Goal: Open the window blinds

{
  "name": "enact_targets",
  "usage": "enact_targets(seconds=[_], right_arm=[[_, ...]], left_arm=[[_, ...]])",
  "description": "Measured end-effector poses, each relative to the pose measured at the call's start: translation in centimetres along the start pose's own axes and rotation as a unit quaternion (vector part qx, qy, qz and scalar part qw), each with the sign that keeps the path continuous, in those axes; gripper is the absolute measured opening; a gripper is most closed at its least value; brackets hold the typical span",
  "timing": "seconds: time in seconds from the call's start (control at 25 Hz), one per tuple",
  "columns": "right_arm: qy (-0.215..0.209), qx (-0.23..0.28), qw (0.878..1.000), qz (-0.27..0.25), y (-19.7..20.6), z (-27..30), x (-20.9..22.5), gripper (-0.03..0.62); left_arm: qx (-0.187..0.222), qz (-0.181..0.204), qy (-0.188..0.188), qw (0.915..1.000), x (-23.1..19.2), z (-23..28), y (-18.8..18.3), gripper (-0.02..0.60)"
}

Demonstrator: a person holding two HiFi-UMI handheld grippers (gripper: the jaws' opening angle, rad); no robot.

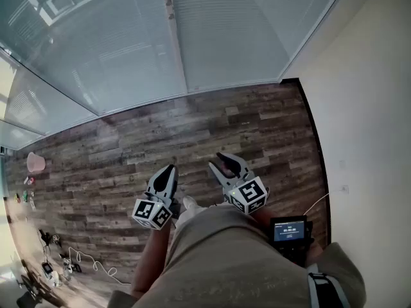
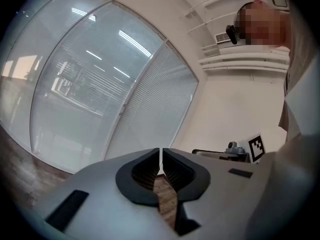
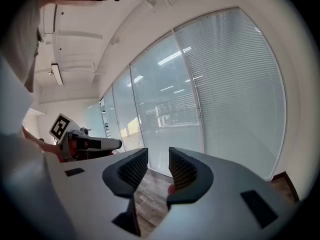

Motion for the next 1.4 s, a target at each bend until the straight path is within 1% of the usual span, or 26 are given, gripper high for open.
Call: enact_targets(seconds=[0.36,0.52,0.72,1.08,1.4], right_arm=[[0.004,0.001,1.0,0.014,0.7,-1.4,2.1,0.135],[-0.002,0.007,0.999,0.032,0.8,-2.0,3.2,0.135],[-0.009,0.011,1.0,0.025,0.4,-2.6,5.0,0.135],[-0.023,0.014,0.999,0.02,0.0,-3.9,8.5,0.135],[-0.036,0.016,0.999,0.011,0.0,-7.2,13.2,0.135]], left_arm=[[-0.006,-0.001,-0.006,1.0,1.5,2.0,1.0,0.034],[-0.01,0.004,-0.011,0.9999,2.3,3.0,1.6,0.034],[-0.014,0.015,-0.021,0.9996,3.6,4.3,2.4,0.034],[-0.006,0.019,-0.039,0.999,6.0,7.0,3.4,0.034],[0.014,0.023,-0.059,0.9979,9.3,10.1,5.0,0.034]])
Point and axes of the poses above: the fingertips, and each gripper's own axes: z forward along the fingers, x to its right, y out of its underside, the point moved 6 cm from there along -z, backward along the fingers, and after that the axes turned 6 degrees about x, right-handed, at the moved point
